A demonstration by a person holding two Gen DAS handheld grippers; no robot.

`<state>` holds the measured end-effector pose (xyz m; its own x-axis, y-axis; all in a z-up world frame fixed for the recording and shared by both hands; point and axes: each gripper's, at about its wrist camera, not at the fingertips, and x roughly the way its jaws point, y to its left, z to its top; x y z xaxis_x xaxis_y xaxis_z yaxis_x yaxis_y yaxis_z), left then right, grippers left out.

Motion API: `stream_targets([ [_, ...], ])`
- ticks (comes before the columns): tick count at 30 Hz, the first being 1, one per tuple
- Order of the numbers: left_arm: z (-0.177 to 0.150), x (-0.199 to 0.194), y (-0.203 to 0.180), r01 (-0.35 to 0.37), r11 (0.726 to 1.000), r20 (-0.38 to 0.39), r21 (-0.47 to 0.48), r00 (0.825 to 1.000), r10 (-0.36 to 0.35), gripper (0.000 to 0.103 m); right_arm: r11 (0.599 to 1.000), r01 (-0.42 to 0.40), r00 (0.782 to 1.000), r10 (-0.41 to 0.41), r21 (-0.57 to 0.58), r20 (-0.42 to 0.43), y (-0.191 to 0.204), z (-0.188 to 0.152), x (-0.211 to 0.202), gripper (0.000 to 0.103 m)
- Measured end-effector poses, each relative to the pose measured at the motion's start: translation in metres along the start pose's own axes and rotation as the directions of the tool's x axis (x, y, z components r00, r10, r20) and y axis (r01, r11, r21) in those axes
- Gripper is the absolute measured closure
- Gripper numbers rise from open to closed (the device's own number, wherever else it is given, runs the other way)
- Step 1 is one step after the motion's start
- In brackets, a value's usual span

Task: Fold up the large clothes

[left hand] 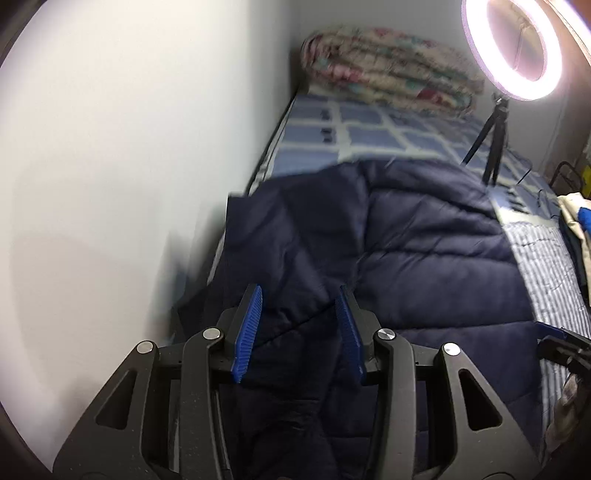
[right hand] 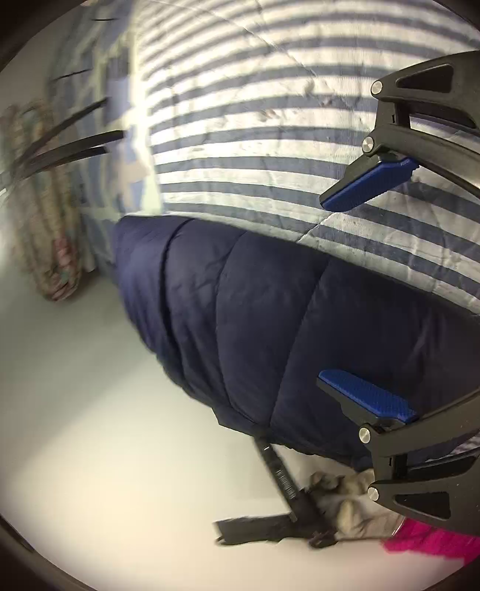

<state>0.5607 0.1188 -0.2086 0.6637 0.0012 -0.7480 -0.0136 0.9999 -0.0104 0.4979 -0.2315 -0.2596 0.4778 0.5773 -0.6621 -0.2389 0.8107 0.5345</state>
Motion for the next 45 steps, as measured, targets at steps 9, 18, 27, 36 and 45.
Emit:
stream_targets([
  [9,-0.009,0.01,0.002,-0.013,1.0,0.0,0.008,1.0,0.013,0.054,0.982,-0.177,0.979,0.183,0.067,-0.095,-0.005,0.011,0.035,0.038],
  [18,-0.006,-0.011,0.003,0.024,0.999,0.012,-0.025,1.0,-0.023,0.054,0.994,-0.11,0.988,0.109,-0.003,-0.108,0.017,0.016,0.026,0.085],
  [27,-0.015,-0.049,-0.004,0.154,0.986,0.018,-0.07,0.988,-0.153,0.05,0.997,-0.05,0.989,0.041,-0.056,-0.139,0.001,0.006,-0.039,0.087],
  [36,-0.031,-0.042,-0.023,0.394,0.899,-0.074,-0.194,0.907,-0.413,0.033,0.99,0.096,0.983,-0.11,-0.099,-0.147,-0.067,-0.001,-0.112,0.085],
  [45,-0.05,0.005,-0.042,0.531,0.741,-0.128,-0.41,0.771,-0.624,0.027,0.989,0.111,0.986,-0.122,-0.099,-0.111,-0.09,-0.016,-0.128,0.052],
])
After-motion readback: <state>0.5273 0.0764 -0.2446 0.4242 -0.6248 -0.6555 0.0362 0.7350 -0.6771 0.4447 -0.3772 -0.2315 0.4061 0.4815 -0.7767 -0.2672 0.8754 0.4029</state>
